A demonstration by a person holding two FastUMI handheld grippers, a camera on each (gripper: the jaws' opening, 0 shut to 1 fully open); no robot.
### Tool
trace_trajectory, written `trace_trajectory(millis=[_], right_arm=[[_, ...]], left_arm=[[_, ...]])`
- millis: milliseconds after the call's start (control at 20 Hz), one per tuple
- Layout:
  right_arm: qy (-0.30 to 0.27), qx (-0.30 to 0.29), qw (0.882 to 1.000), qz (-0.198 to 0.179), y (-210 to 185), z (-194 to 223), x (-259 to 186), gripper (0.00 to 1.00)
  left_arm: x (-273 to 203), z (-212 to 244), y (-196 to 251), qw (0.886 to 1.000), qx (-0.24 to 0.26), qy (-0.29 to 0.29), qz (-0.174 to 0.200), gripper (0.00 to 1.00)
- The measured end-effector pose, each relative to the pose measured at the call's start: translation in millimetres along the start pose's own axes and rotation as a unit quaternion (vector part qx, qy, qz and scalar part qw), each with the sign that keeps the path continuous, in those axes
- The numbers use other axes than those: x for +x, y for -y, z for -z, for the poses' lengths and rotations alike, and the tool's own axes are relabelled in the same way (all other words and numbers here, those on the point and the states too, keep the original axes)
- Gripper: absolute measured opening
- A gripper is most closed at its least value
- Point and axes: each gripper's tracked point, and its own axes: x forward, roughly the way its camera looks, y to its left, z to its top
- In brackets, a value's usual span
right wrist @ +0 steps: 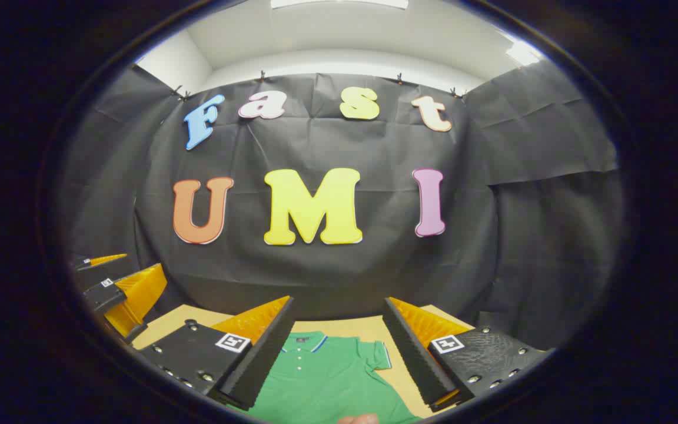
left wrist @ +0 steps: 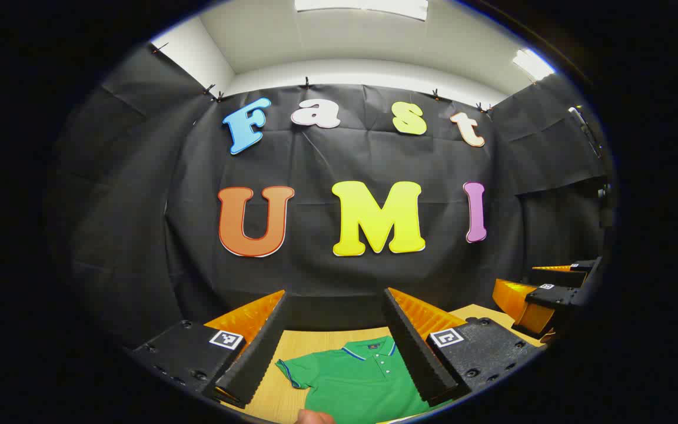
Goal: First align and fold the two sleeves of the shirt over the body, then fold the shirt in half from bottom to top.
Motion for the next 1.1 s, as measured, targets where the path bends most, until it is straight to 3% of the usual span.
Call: trace_trajectory(millis=[300,750,1100], right_arm=[[0.004,0.006,1.000,-0.014,16.8,-12.5,23.9,0.95],[-0.023,0.021,0.999,-0.007,42.7,3.5,50.8,0.95],[-0.026,0.014,1.000,-0.010,39.2,5.1,61.1,0.95]], left_arm=[[19.7,-14.7,8.6,1.000,0.003,0.002,-0.030,0.99],[33.2,-4.3,28.3,0.999,0.018,-0.012,-0.026,0.99],[40.1,-5.9,23.5,0.999,0.027,-0.006,-0.034,0.99]])
